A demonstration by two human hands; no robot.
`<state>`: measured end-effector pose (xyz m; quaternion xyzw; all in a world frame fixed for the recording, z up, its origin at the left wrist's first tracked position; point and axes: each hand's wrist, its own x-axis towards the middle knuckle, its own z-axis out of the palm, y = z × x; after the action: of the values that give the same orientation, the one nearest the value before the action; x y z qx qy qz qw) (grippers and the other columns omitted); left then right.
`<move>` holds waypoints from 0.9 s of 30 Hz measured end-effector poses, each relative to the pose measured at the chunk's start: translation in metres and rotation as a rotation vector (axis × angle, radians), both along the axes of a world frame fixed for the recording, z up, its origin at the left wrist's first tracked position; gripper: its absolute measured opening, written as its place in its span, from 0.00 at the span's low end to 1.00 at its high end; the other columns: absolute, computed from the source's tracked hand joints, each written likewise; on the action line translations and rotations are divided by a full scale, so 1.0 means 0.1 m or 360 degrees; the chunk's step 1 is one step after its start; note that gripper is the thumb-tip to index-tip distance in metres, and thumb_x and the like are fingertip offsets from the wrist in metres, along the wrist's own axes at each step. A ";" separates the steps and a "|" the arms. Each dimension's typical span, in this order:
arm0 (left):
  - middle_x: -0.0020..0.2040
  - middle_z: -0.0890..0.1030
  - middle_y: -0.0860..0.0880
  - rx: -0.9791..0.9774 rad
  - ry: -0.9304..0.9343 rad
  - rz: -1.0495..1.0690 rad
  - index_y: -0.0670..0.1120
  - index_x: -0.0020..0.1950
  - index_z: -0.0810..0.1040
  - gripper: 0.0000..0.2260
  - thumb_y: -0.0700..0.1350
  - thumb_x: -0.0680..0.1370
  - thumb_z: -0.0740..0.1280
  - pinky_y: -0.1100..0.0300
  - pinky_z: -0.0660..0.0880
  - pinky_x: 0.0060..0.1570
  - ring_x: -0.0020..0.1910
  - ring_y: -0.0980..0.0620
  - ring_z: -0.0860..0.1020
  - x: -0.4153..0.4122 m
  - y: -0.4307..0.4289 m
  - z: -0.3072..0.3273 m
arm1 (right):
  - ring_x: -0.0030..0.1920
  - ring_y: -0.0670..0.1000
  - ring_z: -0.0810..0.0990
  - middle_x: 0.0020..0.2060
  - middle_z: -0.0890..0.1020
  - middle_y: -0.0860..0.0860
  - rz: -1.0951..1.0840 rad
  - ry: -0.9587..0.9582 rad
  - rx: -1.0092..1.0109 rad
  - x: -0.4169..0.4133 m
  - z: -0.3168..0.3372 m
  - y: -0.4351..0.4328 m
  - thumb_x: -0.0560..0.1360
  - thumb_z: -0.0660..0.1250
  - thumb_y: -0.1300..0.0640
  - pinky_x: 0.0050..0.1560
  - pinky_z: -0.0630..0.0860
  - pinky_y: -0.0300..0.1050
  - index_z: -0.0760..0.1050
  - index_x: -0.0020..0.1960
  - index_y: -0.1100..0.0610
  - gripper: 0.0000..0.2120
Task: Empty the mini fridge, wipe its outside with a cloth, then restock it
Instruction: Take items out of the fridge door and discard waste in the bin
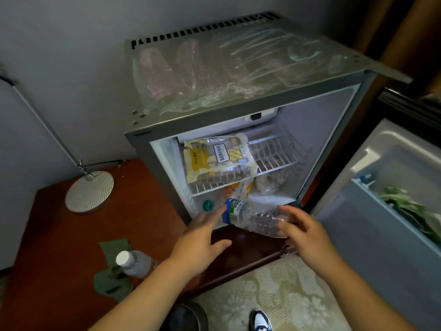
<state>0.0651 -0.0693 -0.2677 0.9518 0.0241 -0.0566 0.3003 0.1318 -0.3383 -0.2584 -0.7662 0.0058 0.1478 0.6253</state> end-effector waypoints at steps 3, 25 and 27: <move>0.65 0.67 0.56 0.0078 -0.0025 -0.0046 0.66 0.79 0.58 0.34 0.61 0.76 0.70 0.59 0.71 0.63 0.67 0.53 0.69 -0.14 0.04 0.03 | 0.48 0.56 0.84 0.50 0.83 0.50 0.0014 0.0032 -0.0018 -0.19 0.05 0.01 0.76 0.73 0.55 0.49 0.80 0.55 0.81 0.57 0.37 0.15; 0.68 0.66 0.66 -0.0236 0.0164 0.0512 0.59 0.76 0.66 0.27 0.54 0.79 0.70 0.69 0.62 0.68 0.69 0.66 0.64 -2.22 0.25 -0.35 | 0.48 0.41 0.83 0.45 0.85 0.39 0.0848 0.0087 -0.0254 -1.32 -0.11 0.94 0.72 0.76 0.50 0.48 0.77 0.37 0.79 0.57 0.40 0.15; 0.69 0.65 0.66 -0.0240 0.0208 0.0635 0.59 0.78 0.64 0.28 0.54 0.80 0.69 0.65 0.62 0.71 0.71 0.64 0.64 -2.52 0.26 -0.44 | 0.49 0.40 0.82 0.48 0.84 0.39 0.1001 0.0038 -0.0337 -1.48 -0.18 1.10 0.71 0.76 0.45 0.51 0.77 0.39 0.79 0.58 0.38 0.16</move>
<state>-0.1865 -0.0434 -0.3113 0.8974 0.2271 -0.0591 0.3738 -0.0164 -0.2285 -0.2766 -0.7895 -0.2083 0.3411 0.4658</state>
